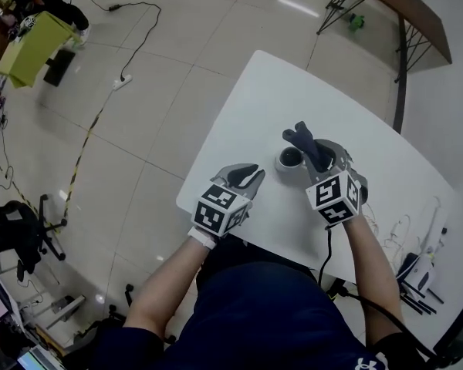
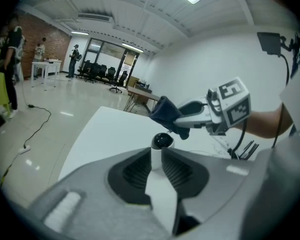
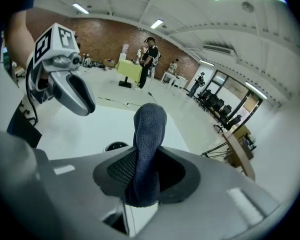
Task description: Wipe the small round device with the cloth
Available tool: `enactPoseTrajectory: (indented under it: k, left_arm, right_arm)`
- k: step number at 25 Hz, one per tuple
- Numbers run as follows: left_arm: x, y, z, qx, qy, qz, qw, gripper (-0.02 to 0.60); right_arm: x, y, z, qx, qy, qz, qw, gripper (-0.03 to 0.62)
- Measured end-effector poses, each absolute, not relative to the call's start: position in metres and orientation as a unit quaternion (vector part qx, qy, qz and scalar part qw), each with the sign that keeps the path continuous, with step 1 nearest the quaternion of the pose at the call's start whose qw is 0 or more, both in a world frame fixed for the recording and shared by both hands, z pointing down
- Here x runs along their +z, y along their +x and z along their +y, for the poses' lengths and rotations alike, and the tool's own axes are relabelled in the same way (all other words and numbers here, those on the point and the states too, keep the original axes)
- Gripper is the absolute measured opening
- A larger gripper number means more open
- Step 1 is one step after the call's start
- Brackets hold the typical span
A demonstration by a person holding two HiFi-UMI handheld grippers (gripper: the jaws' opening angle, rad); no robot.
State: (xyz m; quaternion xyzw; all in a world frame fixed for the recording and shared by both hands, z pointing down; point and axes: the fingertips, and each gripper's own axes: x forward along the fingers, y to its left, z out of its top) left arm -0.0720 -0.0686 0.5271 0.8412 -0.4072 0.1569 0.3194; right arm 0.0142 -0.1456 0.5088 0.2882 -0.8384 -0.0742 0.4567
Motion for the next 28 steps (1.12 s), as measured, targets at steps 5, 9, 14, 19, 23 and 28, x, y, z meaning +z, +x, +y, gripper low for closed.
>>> enactPoseTrajectory:
  k: [5,9,14,19,23,28]
  left_arm:
    - [0.526,-0.078,-0.062,0.148,0.839,-0.412,0.323,0.063]
    - [0.528,-0.079,-0.059,0.144,0.839,-0.409,0.329,0.063]
    - [0.532,-0.083,-0.057,0.145,0.836,-0.410,0.336,0.063]
    - [0.536,-0.086,-0.051,0.150,0.829,-0.414,0.345,0.063]
    - [0.537,-0.087,-0.044,0.157,0.826,-0.415,0.348,0.063]
    - [0.542,-0.085,-0.035,0.165,0.819,-0.418,0.357,0.063]
  right_arm:
    - [0.514,0.009,-0.121,-0.138,0.289,-0.827,0.462,0.110]
    - [0.518,-0.001,-0.103,-0.192,0.271,-0.822,0.463,0.110]
    - [0.534,-0.013,-0.075,-0.183,0.244,-0.839,0.450,0.110]
    - [0.562,-0.015,-0.059,-0.164,0.226,-0.843,0.459,0.110]
    - [0.582,-0.015,-0.054,-0.145,0.223,-0.848,0.458,0.110]
    - [0.608,-0.015,-0.043,-0.124,0.202,-0.852,0.467,0.110]
